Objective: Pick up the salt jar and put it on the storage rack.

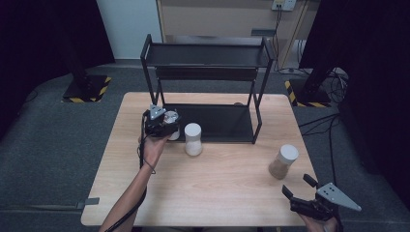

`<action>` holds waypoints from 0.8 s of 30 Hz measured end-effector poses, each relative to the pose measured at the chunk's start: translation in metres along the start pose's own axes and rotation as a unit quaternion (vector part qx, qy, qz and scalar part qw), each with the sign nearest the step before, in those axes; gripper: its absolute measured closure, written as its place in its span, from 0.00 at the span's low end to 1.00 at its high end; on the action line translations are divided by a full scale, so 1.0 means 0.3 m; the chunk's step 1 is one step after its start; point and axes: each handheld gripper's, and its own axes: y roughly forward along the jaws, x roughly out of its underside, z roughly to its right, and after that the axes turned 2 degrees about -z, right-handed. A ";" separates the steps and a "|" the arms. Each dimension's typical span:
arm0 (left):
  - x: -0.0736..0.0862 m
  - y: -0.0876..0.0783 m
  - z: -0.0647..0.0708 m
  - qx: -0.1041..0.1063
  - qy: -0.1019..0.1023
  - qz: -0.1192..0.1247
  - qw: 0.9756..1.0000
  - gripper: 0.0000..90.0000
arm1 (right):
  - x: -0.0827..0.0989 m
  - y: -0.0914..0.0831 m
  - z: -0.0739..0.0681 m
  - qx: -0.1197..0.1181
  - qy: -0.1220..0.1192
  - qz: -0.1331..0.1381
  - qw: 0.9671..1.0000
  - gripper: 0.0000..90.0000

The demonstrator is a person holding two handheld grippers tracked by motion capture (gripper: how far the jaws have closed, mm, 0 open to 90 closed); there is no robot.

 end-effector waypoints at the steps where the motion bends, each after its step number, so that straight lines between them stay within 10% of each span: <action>1: -0.001 0.009 0.001 -0.002 -0.003 -0.001 1.000 0.37 | 0.000 0.000 0.000 0.000 0.000 0.000 1.000 0.09; 24: -0.005 0.148 0.022 -0.032 -0.005 -0.019 0.999 0.37 | 0.003 -0.002 0.004 0.000 0.004 0.001 1.000 0.09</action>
